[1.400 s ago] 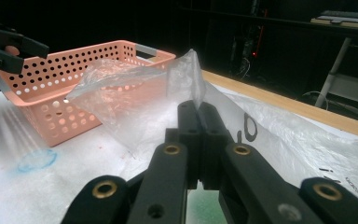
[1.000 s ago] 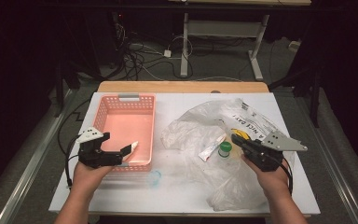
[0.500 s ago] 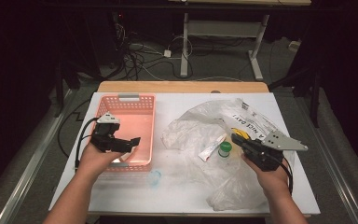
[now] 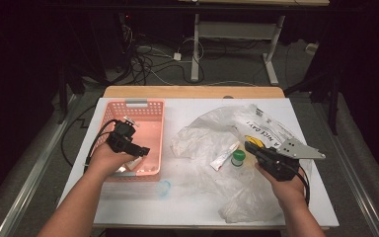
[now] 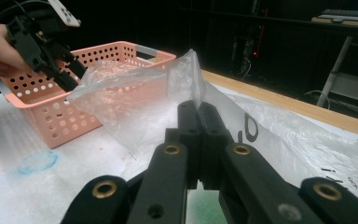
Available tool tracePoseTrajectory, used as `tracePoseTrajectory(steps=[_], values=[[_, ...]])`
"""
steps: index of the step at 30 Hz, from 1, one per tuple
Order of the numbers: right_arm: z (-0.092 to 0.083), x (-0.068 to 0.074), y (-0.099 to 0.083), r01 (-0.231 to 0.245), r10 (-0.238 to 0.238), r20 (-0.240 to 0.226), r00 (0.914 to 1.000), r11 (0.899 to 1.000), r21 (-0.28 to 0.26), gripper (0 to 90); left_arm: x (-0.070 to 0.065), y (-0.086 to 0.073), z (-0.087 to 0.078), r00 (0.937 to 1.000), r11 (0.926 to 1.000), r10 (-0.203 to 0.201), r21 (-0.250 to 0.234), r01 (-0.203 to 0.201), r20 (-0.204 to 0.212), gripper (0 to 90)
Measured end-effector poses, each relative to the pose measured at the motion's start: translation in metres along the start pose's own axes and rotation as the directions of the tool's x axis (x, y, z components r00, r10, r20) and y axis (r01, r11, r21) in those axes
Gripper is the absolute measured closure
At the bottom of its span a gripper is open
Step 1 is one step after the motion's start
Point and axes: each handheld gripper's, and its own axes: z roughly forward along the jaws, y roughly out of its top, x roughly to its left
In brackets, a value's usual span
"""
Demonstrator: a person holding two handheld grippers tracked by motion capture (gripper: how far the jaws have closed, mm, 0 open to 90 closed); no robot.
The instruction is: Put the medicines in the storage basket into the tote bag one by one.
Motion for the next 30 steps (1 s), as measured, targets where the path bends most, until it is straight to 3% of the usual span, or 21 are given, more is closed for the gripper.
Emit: tracePoseTrajectory(steps=[4,9,13,16,21,30], values=[[-0.001,0.0,0.0,-0.005,0.005,0.002,1.0,1.0,0.0,90.0,0.0,0.004,0.008,1.0,0.9969,-0.006,0.078,0.006,-0.007,22.8],[-0.001,0.0,0.0,-0.005,0.005,0.0,1.0,1.0,0.0,90.0,0.001,0.008,0.016,0.9997,0.987,-0.023,0.159,0.025,-0.011,29.7],[-0.001,0.0,0.0,-0.006,0.006,0.001,1.0,1.0,-0.004,90.0,0.0,0.01,0.023,0.9996,0.9748,-0.01,0.222,0.016,-0.024,37.1],[-0.001,0.0,0.0,-0.007,0.007,0.001,1.0,1.0,-0.001,90.0,-0.004,0.011,0.027,0.9989,0.9639,0.02,0.266,-0.008,-0.043,44.1],[-0.001,0.0,0.0,-0.004,0.004,0.0,1.0,1.0,-0.004,90.0,-0.006,0.012,0.031,0.9967,0.9572,0.052,0.288,-0.032,-0.062,53.8],[-0.002,0.0,0.0,-0.005,0.005,0.001,1.0,1.0,-0.001,90.0,-0.008,0.012,0.032,0.9947,0.9612,0.082,0.269,-0.063,-0.062,58.2]])
